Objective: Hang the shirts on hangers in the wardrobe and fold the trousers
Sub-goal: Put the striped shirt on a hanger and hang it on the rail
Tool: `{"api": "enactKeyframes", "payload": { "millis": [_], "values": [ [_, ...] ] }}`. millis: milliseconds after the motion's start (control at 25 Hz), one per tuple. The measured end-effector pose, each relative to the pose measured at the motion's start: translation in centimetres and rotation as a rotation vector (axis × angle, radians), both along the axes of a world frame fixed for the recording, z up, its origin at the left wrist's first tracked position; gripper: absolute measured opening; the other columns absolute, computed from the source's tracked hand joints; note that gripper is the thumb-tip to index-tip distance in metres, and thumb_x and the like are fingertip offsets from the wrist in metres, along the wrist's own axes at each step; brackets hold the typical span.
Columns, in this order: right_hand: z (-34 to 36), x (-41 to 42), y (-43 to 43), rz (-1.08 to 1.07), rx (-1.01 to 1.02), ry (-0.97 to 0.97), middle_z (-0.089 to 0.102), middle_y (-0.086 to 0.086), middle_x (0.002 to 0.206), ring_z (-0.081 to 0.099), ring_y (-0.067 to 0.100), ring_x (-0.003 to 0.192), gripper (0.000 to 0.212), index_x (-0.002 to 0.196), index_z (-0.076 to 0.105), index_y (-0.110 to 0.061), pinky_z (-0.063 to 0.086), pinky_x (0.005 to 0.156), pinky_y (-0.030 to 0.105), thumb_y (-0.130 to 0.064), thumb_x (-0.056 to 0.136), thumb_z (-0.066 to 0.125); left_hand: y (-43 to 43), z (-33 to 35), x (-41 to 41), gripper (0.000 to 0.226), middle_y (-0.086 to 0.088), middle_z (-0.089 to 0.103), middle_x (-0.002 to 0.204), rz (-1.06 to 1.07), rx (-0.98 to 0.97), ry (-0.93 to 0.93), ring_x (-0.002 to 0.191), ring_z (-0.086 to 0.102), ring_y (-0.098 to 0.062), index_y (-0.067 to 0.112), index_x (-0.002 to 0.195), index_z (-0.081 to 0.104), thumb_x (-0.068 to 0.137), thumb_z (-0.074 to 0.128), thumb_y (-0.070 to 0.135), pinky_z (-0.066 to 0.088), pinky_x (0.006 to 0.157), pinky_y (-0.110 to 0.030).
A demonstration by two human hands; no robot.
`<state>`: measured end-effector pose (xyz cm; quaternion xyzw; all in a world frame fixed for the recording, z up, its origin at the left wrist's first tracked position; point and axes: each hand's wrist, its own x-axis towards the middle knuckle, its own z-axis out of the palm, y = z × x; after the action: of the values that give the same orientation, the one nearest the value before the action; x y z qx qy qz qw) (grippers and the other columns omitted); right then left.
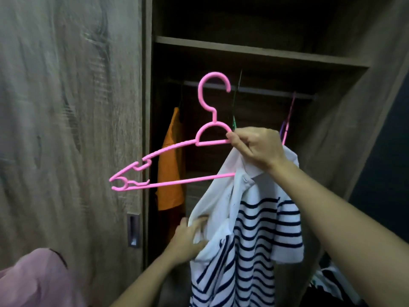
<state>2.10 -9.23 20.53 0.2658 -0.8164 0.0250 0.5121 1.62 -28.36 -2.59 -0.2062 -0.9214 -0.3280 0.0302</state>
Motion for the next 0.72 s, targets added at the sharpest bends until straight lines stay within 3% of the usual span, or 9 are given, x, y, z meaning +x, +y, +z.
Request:
{"api": "enactKeyframes", "payload": {
  "millis": [80, 160, 240, 320, 440, 560, 640, 720],
  "values": [
    [-0.3, 0.4, 1.8, 0.003, 0.001, 0.004, 0.058, -0.002, 0.055, 0.058, 0.016, 0.053, 0.056, 0.059, 0.058, -0.017, 0.033, 0.039, 0.030, -0.051, 0.095, 0.030, -1.7, -0.1, -1.6, 0.078, 0.000, 0.042, 0.132, -0.095, 0.154, -0.145, 0.125, 0.041, -0.020, 0.044, 0.132, 0.035, 0.062, 0.071, 0.043, 0.036, 0.101, -0.027],
    [-1.5, 0.5, 4.0, -0.043, 0.042, 0.006, 0.056, -0.001, 0.054, 0.059, 0.017, 0.052, 0.063, 0.058, 0.057, -0.016, 0.034, 0.038, 0.029, -0.055, 0.095, 0.024, -4.1, 1.4, -2.9, 0.075, 0.018, 0.059, 0.119, -0.120, 0.301, -0.219, 0.116, 0.051, -0.006, 0.042, 0.117, 0.050, 0.044, 0.068, 0.039, 0.038, 0.092, -0.016],
    [-3.2, 0.4, 6.1, -0.115, 0.096, 0.016, 0.056, -0.001, 0.054, 0.059, 0.019, 0.050, 0.063, 0.057, 0.053, -0.017, 0.034, 0.036, 0.026, -0.056, 0.095, 0.023, -6.5, 3.4, -3.6, 0.049, 0.035, 0.066, 0.090, -0.159, 0.344, -0.262, 0.095, 0.058, 0.012, 0.038, 0.093, 0.069, 0.046, 0.067, 0.025, 0.041, 0.087, -0.016],
    [-4.9, 0.3, 7.1, -0.195, 0.159, 0.019, 0.055, 0.000, 0.052, 0.058, 0.020, 0.046, 0.062, 0.056, 0.052, -0.017, 0.031, 0.035, 0.024, -0.056, 0.096, 0.023, -8.2, 5.9, -4.1, 0.053, 0.031, 0.066, 0.102, -0.185, 0.221, -0.186, 0.104, 0.057, 0.012, 0.027, 0.106, 0.069, 0.057, 0.064, 0.007, 0.042, 0.094, -0.017],
    [-6.7, -0.3, 6.3, -0.312, 0.287, -0.017, 0.053, 0.002, 0.048, 0.056, 0.023, 0.037, 0.057, 0.052, 0.052, -0.016, 0.021, 0.037, 0.019, -0.054, 0.091, 0.035, -8.1, 9.7, -3.9, 0.059, 0.002, 0.063, 0.111, 0.013, -0.030, -0.010, 0.111, 0.059, -0.017, 0.025, 0.115, 0.067, 0.058, 0.054, 0.016, 0.042, 0.091, -0.020],
    [-6.6, -0.6, 3.5, -0.292, 0.119, -0.134, 0.059, 0.000, 0.055, 0.060, 0.022, 0.050, 0.053, 0.056, 0.051, -0.018, 0.020, 0.040, 0.020, -0.058, 0.088, 0.036, -4.1, 13.4, -1.8, 0.034, -0.015, 0.047, 0.097, 0.300, -0.122, 0.235, 0.092, 0.058, -0.041, 0.008, 0.108, 0.064, 0.076, 0.055, 0.012, 0.049, 0.083, -0.039],
    [-5.7, -0.4, 2.9, -0.314, -0.129, -0.286, 0.065, -0.002, 0.068, 0.063, 0.021, 0.070, 0.047, 0.067, 0.055, -0.023, 0.030, 0.048, 0.026, -0.061, 0.089, 0.037, -2.2, 14.1, -0.4, 0.028, -0.018, 0.045, 0.090, 0.290, -0.095, 0.547, 0.071, 0.057, -0.040, 0.002, 0.102, 0.060, 0.075, 0.059, 0.009, 0.052, 0.063, -0.042],
    [-5.3, -0.2, 3.9, -0.293, -0.287, -0.337, 0.069, -0.003, 0.076, 0.064, 0.021, 0.079, 0.042, 0.081, 0.062, -0.029, 0.036, 0.059, 0.029, -0.063, 0.088, 0.037, -2.8, 13.9, 0.4, 0.032, -0.017, 0.053, 0.093, 0.191, -0.169, 0.915, 0.072, 0.055, -0.034, 0.008, 0.105, 0.058, 0.079, 0.059, 0.026, 0.046, 0.056, -0.035]
  ]
}}
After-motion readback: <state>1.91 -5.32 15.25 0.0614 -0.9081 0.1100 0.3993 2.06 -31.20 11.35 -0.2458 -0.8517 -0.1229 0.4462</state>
